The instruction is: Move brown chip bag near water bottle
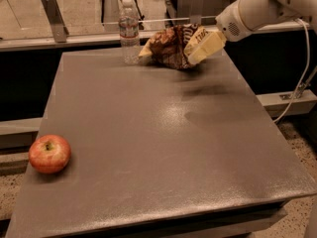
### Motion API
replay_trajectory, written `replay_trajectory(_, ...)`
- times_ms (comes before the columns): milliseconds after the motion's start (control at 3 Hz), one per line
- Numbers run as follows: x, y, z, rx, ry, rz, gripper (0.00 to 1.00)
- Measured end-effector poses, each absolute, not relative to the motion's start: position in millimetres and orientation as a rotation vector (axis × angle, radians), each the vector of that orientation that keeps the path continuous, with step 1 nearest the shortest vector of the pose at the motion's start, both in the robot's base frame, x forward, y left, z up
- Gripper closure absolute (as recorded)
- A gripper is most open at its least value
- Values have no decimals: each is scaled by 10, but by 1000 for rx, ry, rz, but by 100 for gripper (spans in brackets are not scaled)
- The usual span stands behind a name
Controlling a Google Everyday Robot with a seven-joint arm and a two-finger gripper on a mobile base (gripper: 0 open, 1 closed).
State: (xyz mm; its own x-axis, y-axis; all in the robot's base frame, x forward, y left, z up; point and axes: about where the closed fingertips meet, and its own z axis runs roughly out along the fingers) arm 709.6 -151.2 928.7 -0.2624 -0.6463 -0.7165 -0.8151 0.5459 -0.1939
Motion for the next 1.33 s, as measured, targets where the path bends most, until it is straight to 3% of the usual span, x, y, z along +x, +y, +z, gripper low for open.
replay_trajectory(1000, 6580, -2676, 9811, -1012, 1801, 331, 0)
replay_trajectory(1333, 6580, -2676, 9811, -1012, 1801, 331, 0)
